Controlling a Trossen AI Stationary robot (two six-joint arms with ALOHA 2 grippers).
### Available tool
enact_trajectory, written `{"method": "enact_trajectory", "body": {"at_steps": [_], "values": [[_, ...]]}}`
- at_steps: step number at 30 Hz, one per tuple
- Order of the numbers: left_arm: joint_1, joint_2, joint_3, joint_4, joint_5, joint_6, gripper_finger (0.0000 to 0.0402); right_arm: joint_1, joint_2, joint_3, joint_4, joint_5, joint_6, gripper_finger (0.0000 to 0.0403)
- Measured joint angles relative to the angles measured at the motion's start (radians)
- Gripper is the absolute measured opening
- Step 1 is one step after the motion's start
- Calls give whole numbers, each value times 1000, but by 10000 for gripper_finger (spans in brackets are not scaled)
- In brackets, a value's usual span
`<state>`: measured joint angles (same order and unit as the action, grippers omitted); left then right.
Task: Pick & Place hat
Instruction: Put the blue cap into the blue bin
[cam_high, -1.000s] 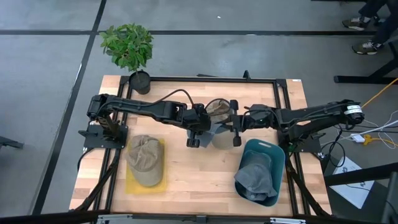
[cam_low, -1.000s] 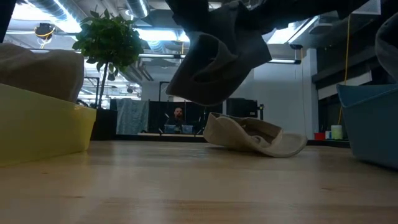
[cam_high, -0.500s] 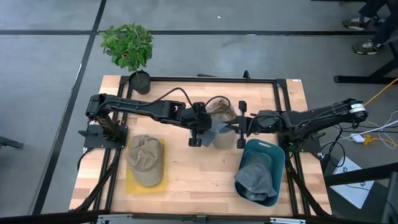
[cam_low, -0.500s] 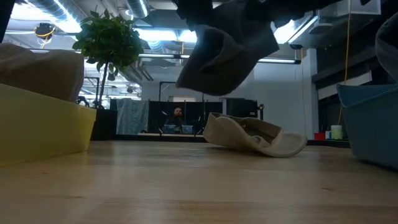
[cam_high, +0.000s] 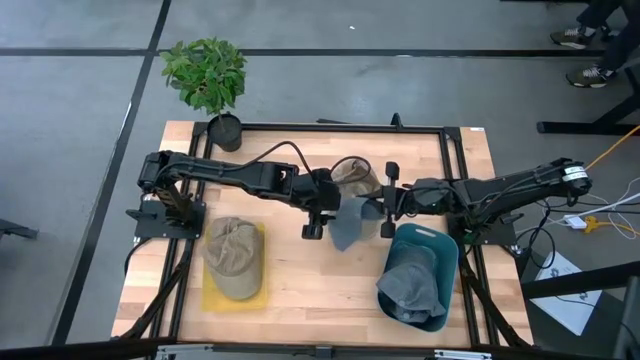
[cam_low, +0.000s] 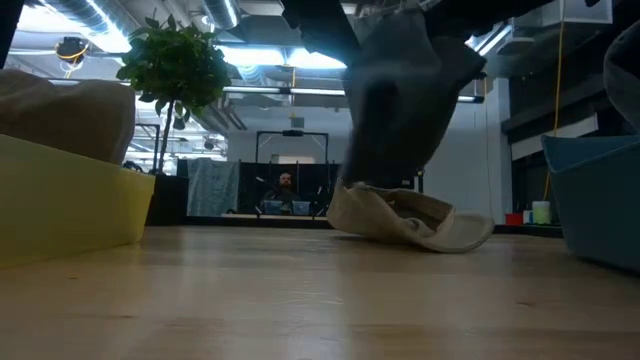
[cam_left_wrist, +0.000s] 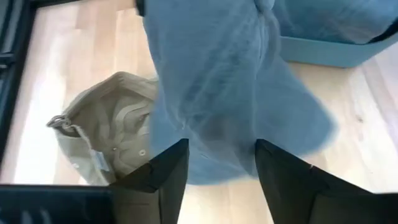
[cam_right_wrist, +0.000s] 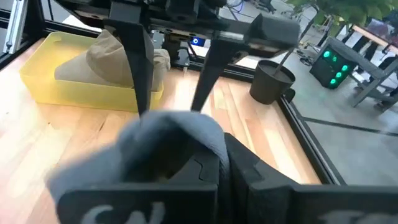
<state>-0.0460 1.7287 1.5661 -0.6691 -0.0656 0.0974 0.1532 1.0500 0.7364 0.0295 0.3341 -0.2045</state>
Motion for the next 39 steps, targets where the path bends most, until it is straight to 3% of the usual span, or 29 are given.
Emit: {"method": "enact_trajectory", "body": {"at_steps": [7,23,39], "values": [[0,0,0,5,-76,-8,191,0,-41,0,-30,41,66,3],[-60,0,0,-71,-378,-94,146,24,-138,0,-118,53,266,3],[-79,0,0,-135,-397,-182,83,292,-269,-1,-192,377,308,4]]}}
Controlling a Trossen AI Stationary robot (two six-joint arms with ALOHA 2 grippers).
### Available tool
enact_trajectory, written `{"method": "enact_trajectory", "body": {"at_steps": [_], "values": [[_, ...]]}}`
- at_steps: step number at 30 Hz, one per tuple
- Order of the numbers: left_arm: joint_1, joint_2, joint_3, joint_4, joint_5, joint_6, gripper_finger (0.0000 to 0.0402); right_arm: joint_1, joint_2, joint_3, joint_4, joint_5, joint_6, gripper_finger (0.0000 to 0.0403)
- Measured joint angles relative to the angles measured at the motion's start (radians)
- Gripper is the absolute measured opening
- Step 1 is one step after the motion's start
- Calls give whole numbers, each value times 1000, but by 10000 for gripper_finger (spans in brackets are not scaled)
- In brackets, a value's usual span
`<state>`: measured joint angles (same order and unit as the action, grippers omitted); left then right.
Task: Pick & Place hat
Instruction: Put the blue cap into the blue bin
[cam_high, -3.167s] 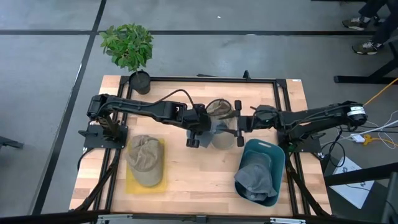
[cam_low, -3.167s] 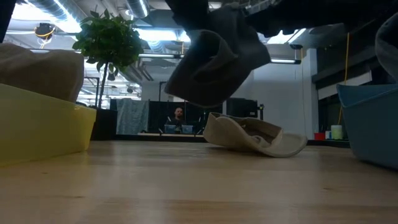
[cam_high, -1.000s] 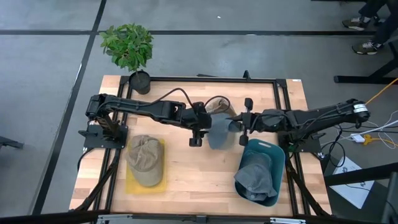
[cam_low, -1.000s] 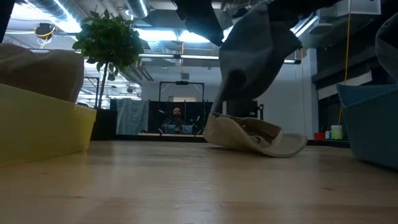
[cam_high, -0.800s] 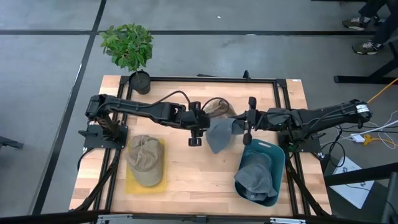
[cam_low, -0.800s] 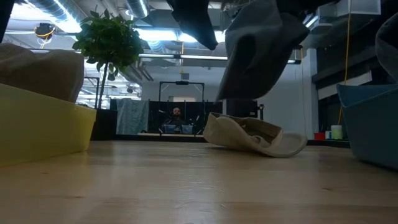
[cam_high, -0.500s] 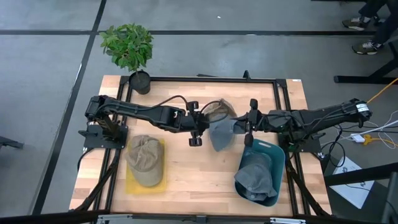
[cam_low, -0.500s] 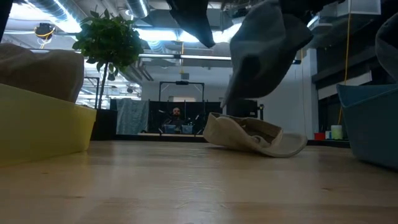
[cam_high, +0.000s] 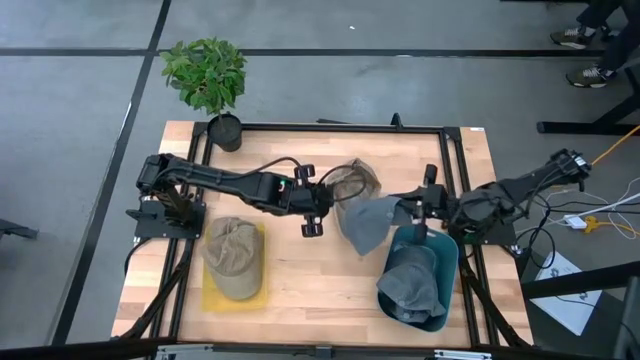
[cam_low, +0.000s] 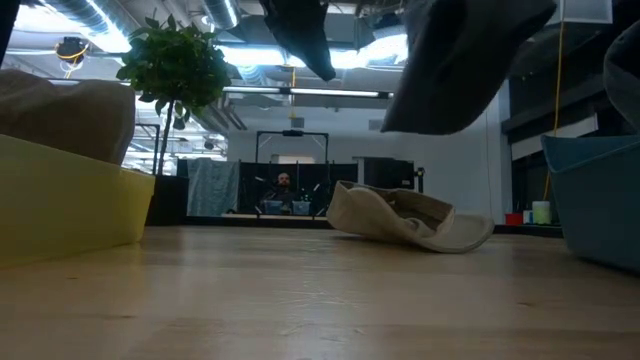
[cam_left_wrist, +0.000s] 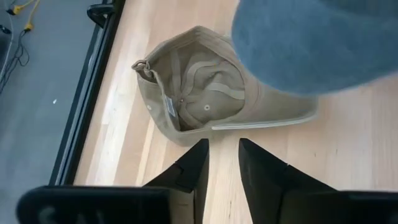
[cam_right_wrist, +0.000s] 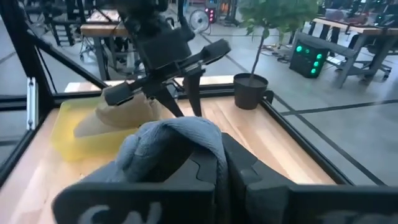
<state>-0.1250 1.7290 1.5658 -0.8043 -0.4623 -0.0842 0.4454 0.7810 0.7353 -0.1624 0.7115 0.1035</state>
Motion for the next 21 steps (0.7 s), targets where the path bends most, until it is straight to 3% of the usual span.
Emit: {"method": "enact_trajectory", "body": {"at_steps": [4,8,15,21], "values": [[-19,0,-5,15,-40,-7,64,61,-27,0,-2,57,37,4],[-40,-15,-85,156,-84,58,46,117,-49,0,-2,145,80,5],[-43,-139,-349,561,71,163,23,219,-76,0,-8,298,204,5],[-43,-320,-588,877,195,227,12,310,-84,6,-22,314,378,5]]}}
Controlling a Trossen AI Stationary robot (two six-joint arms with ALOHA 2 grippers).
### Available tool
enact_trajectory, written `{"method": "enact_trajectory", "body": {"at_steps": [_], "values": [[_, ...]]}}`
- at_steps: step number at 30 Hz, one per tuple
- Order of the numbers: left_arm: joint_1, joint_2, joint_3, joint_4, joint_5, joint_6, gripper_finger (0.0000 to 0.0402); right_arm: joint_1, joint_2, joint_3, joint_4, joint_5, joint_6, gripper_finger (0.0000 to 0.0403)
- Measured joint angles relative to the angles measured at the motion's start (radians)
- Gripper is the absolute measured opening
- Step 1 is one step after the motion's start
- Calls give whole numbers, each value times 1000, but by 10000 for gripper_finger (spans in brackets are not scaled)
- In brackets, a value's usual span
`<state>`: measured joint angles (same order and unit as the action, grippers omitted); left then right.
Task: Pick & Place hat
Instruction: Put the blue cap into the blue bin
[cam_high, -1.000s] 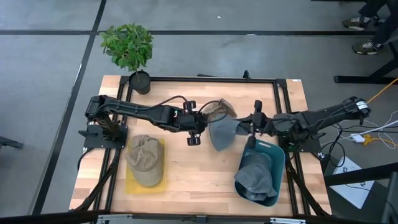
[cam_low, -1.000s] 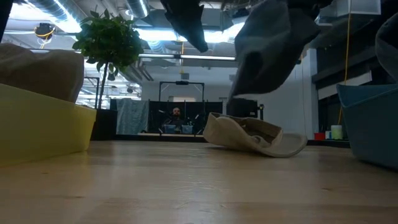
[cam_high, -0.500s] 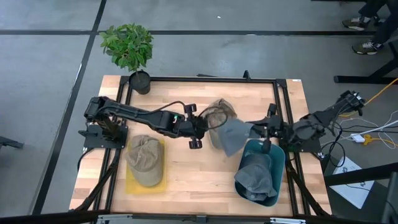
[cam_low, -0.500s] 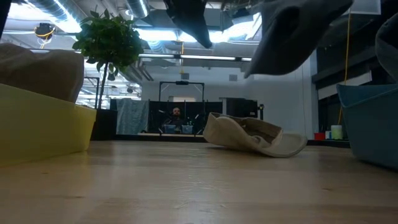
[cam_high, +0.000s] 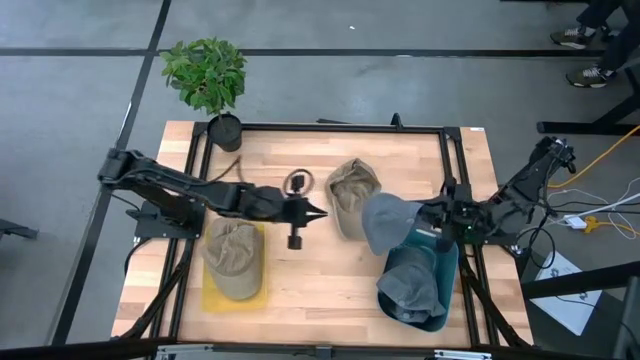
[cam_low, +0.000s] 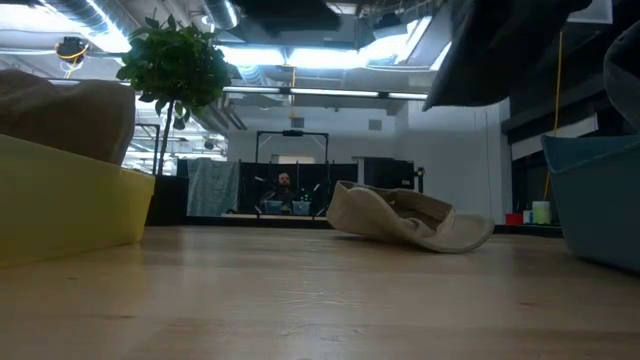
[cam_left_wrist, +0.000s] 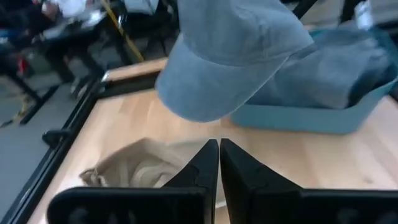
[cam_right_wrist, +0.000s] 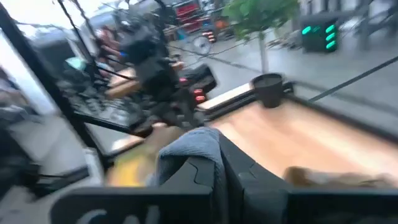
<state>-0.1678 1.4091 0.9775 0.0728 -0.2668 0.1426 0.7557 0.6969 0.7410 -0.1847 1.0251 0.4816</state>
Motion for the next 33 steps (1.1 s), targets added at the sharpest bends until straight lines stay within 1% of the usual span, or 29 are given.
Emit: {"method": "enact_trajectory", "body": {"at_steps": [4,7,9,14,18,25,29,33], "values": [[0,-115,-133,121,32,2,7,54,-9,55,-45,-53,123,5],[0,-182,-214,166,34,-5,4,82,-11,120,-166,-128,256,5],[-1,-213,-252,198,34,-10,3,96,-8,158,-279,-153,359,5],[-2,-241,-295,216,35,-32,3,107,2,196,-562,-233,658,5],[-2,-239,-299,217,37,-51,4,107,24,196,-705,-244,857,5],[-3,-237,-299,217,45,-51,3,107,65,197,-735,-323,994,4],[-3,-237,-299,217,45,-51,6,106,95,197,-744,-416,1044,7],[-3,-237,-299,217,45,-51,7,106,125,197,-744,-493,1048,25]]}}
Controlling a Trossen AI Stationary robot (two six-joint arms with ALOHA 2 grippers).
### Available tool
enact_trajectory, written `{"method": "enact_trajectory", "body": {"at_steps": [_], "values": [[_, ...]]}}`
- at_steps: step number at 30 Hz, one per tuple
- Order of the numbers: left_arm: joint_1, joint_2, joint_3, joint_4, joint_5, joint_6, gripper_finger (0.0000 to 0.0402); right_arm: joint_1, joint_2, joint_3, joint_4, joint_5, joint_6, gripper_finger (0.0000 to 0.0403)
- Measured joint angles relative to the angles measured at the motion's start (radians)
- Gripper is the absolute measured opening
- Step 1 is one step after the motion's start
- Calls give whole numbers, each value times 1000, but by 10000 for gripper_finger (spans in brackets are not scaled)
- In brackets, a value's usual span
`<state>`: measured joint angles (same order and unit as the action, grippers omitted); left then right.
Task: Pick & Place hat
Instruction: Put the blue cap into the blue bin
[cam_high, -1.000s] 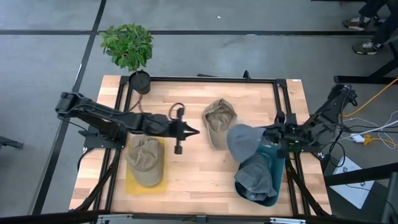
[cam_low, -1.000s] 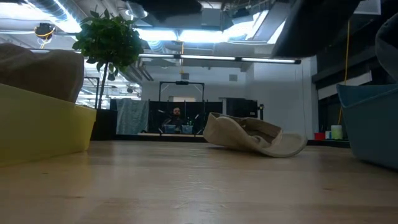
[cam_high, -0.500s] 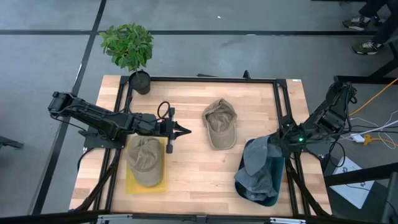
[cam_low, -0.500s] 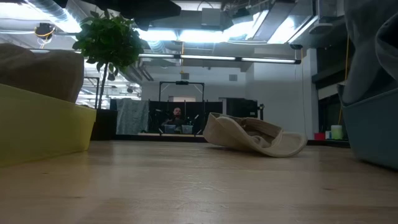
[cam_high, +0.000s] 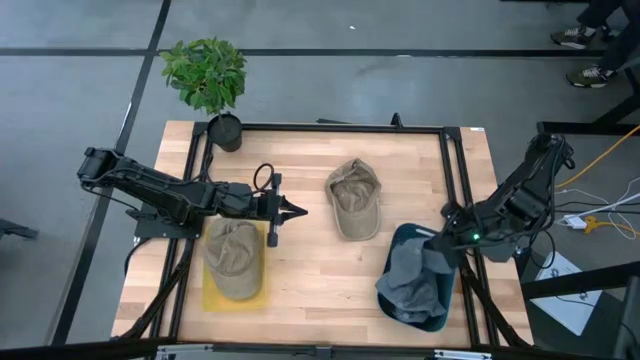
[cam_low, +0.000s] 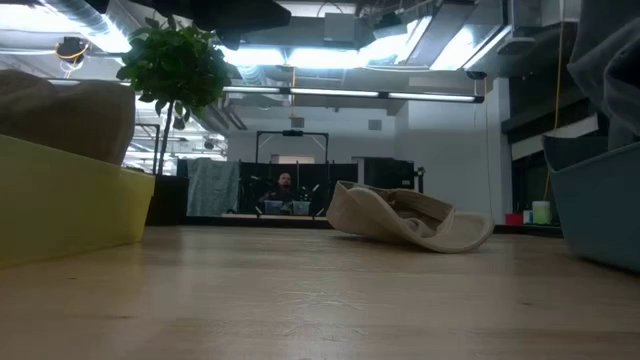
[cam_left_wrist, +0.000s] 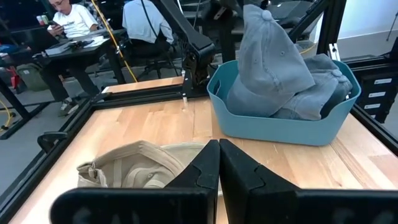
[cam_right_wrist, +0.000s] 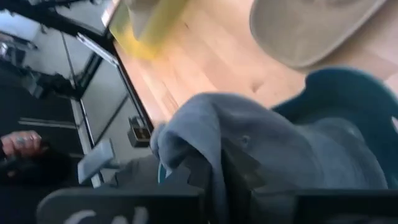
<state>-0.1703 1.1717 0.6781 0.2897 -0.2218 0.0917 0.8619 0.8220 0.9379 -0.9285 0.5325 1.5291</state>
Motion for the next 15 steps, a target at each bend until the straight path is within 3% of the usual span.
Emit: {"method": "enact_trajectory", "body": {"at_steps": [8,15], "values": [[0,0,0,1,0,0,3,-2,28,0,3,-100,-1,76],[0,0,0,66,-14,0,6,-2,28,0,4,-268,-11,148]]}}
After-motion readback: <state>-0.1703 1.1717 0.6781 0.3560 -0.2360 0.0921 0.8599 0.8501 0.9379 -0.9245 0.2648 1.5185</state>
